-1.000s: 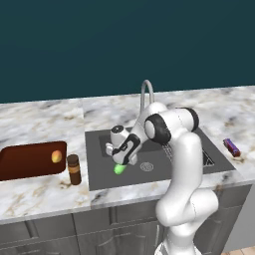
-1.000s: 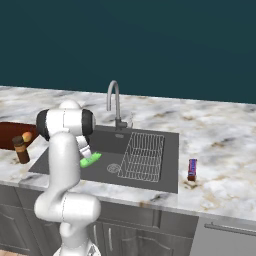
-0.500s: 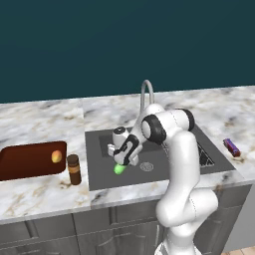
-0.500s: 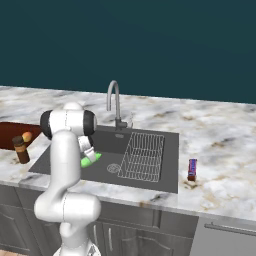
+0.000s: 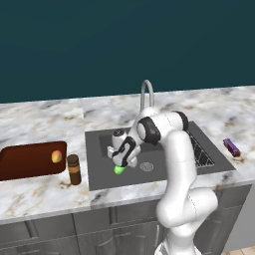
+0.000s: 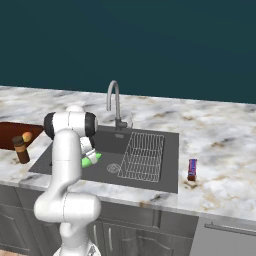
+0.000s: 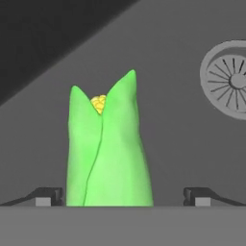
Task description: Pick up all produce items and place them in the sink. Turn on the sink faucet to wash them. Then turn the sink off and put them in the tray.
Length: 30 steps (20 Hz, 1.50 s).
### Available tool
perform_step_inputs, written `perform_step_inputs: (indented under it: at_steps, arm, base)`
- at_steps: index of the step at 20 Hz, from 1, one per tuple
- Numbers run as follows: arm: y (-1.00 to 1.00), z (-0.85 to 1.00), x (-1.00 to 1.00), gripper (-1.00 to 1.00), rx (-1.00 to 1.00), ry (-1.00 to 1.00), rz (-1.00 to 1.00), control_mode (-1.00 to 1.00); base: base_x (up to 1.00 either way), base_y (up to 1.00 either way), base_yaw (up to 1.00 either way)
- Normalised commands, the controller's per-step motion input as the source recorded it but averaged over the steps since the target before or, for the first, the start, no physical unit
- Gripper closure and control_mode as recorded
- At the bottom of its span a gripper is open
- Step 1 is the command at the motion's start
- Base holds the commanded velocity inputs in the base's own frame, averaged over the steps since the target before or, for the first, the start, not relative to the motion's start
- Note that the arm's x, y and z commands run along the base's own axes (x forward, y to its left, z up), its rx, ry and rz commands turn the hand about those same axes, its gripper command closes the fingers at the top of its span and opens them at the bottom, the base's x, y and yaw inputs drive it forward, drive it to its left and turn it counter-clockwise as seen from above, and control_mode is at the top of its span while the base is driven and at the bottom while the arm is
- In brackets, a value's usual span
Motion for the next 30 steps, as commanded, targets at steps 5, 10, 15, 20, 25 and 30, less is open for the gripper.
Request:
perform_step_inputs:
  at_steps: [5,10,15,20,25,30]
  arm:
    - [0.01,-0.32,0.05,-1.0,0.0,0.02,0.0,-1.0]
    - [0.0,-0.1,0.01,1.0,0.0,0.0,0.0,-1.0]
    - [0.0,0.0,0.0,1.0,0.0,0.0,0.0,-1.0]
    - [0.0,0.6,-0.01,1.0,0.0,-0.05,0.0,-1.0]
    - [0.0,0.86,0.0,1.0,0.0,-0.03,0.02,-1.0]
    - [0.04,0.9,0.0,1.0,0.0,-0.06,0.02,-1.0]
  base:
    - [0.0,0.0,0.0]
    - [0.0,0.0,0.0]
    - [0.0,0.0,0.0]
    - [0.0,0.0,0.0]
    - [0.0,0.0,0.0]
    - [0.0,0.0,0.0]
